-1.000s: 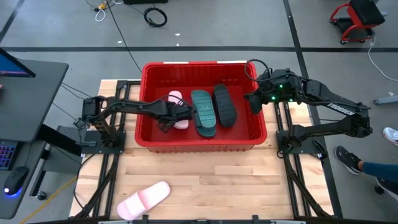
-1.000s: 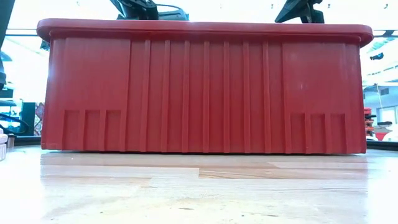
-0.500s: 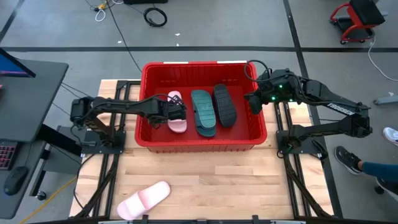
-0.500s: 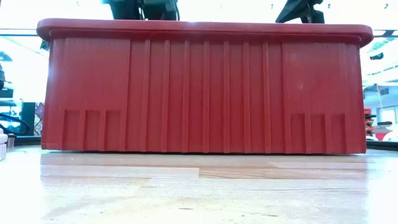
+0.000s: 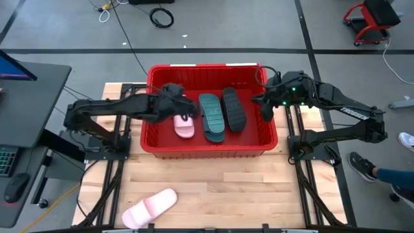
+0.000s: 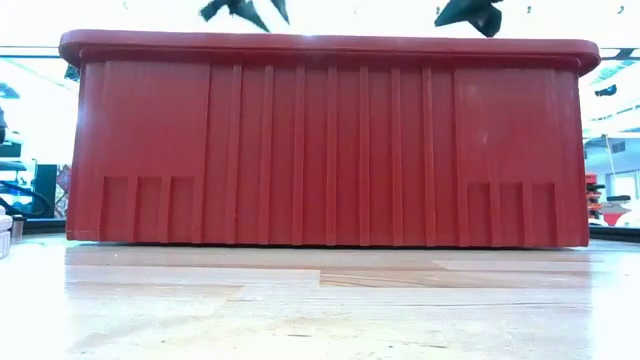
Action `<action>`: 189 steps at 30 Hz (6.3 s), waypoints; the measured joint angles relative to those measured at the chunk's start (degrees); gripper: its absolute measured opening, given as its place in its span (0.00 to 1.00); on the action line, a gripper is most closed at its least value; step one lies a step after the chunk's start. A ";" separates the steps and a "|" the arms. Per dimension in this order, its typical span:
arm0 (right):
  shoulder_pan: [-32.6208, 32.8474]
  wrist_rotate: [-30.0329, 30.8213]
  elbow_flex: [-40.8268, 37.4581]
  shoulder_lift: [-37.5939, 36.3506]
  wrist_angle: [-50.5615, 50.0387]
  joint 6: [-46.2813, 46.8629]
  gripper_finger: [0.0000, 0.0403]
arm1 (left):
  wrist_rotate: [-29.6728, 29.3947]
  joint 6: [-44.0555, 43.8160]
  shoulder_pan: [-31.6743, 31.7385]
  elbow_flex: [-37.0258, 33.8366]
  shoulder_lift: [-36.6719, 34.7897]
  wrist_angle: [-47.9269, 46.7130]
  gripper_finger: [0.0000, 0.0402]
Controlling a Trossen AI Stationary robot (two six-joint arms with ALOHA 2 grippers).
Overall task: Pick and place slides into bin
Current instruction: Put the pink slide into the red bin
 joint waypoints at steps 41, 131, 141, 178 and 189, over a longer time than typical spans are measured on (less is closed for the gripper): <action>42.10 43.25 0.17 19.37 58.80 21.21 0.02 | 3.06 -1.43 -67.86 8.05 -9.57 -41.80 0.01; 62.07 42.69 28.33 34.53 22.88 22.67 0.02 | 55.09 22.17 -49.48 -9.98 16.03 -13.70 0.03; 57.85 42.26 28.30 34.53 19.85 22.88 0.11 | 35.90 21.77 -54.67 7.98 7.91 -20.35 0.03; 38.34 39.81 28.28 34.08 35.87 68.46 0.56 | -44.48 56.93 -21.70 19.42 8.09 -37.18 0.03; 26.92 29.34 28.28 33.97 40.12 80.27 0.58 | -49.14 54.04 -17.01 17.39 8.07 -34.80 0.03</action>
